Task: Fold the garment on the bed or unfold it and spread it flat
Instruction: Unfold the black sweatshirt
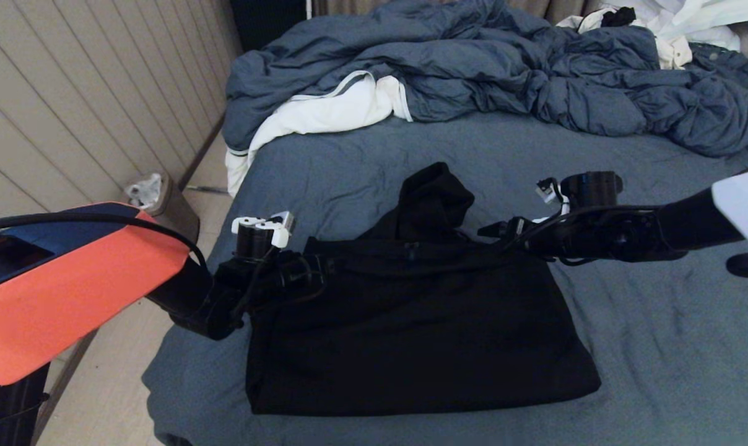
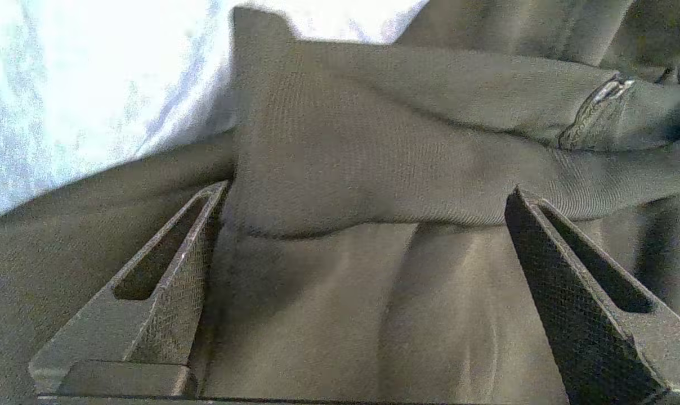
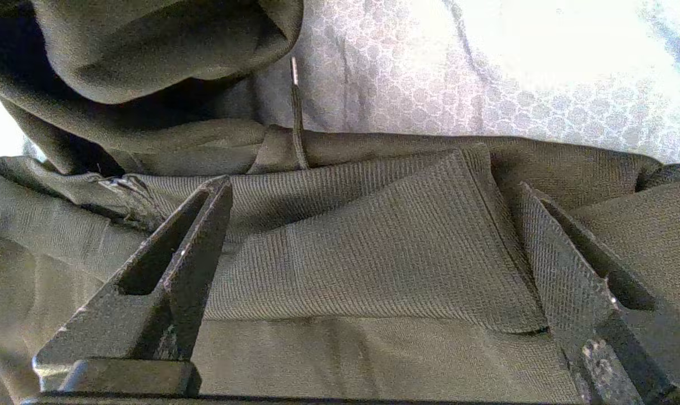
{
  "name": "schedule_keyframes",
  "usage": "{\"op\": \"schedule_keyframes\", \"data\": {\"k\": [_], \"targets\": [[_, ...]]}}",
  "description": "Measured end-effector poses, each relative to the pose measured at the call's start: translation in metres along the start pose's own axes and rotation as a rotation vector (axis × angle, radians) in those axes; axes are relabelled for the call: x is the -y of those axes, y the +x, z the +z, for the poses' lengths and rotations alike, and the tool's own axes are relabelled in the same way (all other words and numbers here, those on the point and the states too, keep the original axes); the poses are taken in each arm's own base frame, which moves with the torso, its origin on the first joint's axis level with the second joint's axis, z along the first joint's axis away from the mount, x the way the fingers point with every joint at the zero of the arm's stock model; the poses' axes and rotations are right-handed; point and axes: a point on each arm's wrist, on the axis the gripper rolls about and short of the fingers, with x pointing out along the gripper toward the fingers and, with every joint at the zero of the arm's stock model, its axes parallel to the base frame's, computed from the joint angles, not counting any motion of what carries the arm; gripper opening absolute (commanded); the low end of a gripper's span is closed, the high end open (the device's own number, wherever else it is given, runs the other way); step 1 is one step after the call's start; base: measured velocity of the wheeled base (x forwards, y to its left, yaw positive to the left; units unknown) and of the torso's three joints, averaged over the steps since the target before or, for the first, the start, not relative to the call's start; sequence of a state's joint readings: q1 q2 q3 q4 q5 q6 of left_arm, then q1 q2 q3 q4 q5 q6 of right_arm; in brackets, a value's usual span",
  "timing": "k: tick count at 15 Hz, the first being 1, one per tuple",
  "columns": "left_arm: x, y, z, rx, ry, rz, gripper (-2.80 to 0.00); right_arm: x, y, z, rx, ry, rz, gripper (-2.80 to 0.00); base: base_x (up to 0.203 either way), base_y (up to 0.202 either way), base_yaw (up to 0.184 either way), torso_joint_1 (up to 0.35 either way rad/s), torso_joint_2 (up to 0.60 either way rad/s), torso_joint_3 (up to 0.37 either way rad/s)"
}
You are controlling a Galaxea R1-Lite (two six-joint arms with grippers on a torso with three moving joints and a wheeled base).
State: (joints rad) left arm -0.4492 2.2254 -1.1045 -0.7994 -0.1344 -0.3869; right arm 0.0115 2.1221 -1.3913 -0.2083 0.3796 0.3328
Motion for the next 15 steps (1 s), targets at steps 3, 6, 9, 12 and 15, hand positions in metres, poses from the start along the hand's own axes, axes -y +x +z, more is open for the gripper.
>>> {"op": "schedule_keyframes", "data": {"k": [3,6,9,12,15], "targets": [[0.010,-0.001,-0.002,0.001,0.016,0.000,0.00,0.001,0.000,0.000,0.001,0.001,-0.001,0.00,0.000,0.000,0.000,0.000,0.00,0.000],[0.014,-0.002,-0.007,-0.016,0.019,-0.007,0.00,0.000,0.000,0.000,0.002,0.000,0.000,0.00,0.000,0.000,0.000,0.000,0.00,0.000],[0.015,-0.003,-0.008,-0.030,0.020,-0.003,-2.80,0.000,0.000,0.000,0.001,0.000,0.000,0.00,0.000,0.000,0.000,0.000,0.00,0.000],[0.015,-0.002,-0.008,-0.037,0.018,0.004,-2.80,0.000,0.000,0.000,0.001,0.000,-0.001,0.00,0.000,0.000,0.000,0.000,0.00,0.000],[0.016,0.000,-0.007,-0.031,0.019,0.003,-2.80,0.000,0.000,0.000,0.001,0.000,-0.001,0.00,0.000,0.000,0.000,0.000,0.00,0.000]]}}
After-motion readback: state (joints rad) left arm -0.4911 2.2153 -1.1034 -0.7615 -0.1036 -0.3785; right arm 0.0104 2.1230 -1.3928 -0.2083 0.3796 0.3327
